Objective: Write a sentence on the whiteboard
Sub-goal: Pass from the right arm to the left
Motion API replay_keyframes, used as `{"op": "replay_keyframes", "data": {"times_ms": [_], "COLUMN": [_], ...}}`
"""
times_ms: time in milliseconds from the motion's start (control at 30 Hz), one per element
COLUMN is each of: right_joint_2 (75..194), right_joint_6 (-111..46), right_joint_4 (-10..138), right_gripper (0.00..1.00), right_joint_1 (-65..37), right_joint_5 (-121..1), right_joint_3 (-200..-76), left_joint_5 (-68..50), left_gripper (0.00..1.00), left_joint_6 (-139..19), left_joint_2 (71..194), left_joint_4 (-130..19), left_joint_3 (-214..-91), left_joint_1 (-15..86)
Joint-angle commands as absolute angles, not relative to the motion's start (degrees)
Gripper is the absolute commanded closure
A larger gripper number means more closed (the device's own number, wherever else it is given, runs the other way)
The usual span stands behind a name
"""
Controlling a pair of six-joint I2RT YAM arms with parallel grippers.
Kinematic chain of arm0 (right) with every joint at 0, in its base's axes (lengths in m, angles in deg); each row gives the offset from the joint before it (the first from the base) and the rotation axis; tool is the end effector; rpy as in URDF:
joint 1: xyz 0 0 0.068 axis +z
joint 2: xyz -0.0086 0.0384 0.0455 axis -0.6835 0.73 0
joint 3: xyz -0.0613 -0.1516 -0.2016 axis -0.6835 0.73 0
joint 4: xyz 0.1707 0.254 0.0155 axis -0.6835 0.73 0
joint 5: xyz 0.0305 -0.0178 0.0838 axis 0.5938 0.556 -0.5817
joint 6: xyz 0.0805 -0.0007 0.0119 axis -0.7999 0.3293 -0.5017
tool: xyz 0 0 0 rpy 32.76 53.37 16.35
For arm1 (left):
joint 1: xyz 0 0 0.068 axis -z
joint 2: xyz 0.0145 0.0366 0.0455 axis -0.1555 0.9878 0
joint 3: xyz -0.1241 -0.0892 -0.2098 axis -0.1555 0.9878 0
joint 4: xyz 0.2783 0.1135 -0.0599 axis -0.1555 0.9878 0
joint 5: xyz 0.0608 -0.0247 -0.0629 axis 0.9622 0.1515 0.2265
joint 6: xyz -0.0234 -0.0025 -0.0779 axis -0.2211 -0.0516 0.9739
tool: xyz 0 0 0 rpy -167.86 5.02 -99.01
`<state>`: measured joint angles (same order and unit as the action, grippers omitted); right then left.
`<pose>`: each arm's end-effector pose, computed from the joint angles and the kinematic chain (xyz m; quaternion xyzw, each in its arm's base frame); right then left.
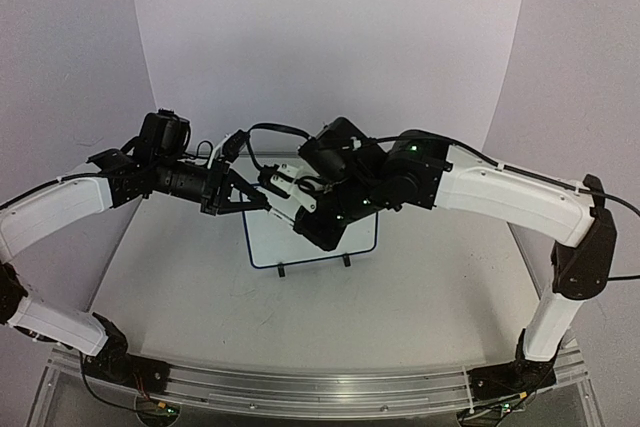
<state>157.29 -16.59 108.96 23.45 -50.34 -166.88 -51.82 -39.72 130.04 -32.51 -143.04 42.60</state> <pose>0.1897 0.4331 0.3196 -0.5632 0.7320 0.1727 0.3423 0.2585 -0.2377 0.2986 0.2237 0.7838 -0.5538 0.1699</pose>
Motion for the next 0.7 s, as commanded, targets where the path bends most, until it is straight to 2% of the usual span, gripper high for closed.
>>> {"op": "replay_keyframes", "data": {"times_ms": [0,100,133,200,233,300,467,667], "right_joint_2": [158.39,157.94,157.46,155.46,154.21,151.53,141.43,135.68], "right_joint_6": [-16.18,-16.88,-17.34,-18.74,-19.82,-22.51,-33.90,-48.09], "right_joint_4": [109.40,108.84,108.11,105.47,103.48,99.16,80.77,54.03], "right_gripper": [1.00,0.98,0.87,0.53,0.40,0.25,0.08,0.03], "right_joint_1": [23.82,23.77,23.76,23.70,23.63,23.17,18.81,12.85], "right_joint_5": [-48.64,-47.64,-47.36,-46.78,-46.54,-46.68,-55.49,-72.21], "right_joint_3": [-169.26,-169.10,-168.70,-166.56,-165.06,-161.69,-145.58,-130.30], "left_joint_5": [-51.47,-51.10,-50.60,-49.04,-48.07,-46.49,-43.16,-42.85], "left_gripper": [1.00,1.00,1.00,1.00,1.00,1.00,1.00,1.00], "left_joint_6": [-39.59,-39.18,-38.86,-37.85,-36.91,-34.73,-27.97,-22.52], "left_joint_2": [129.89,129.48,129.13,127.86,127.14,125.07,119.88,116.01], "left_joint_4": [-35.19,-36.24,-36.75,-38.55,-40.14,-44.19,-61.51,-76.31], "left_joint_3": [-142.62,-142.03,-141.59,-140.15,-139.38,-137.11,-130.38,-125.36], "left_joint_1": [42.71,42.70,42.70,42.74,42.73,42.70,42.70,42.74]}}
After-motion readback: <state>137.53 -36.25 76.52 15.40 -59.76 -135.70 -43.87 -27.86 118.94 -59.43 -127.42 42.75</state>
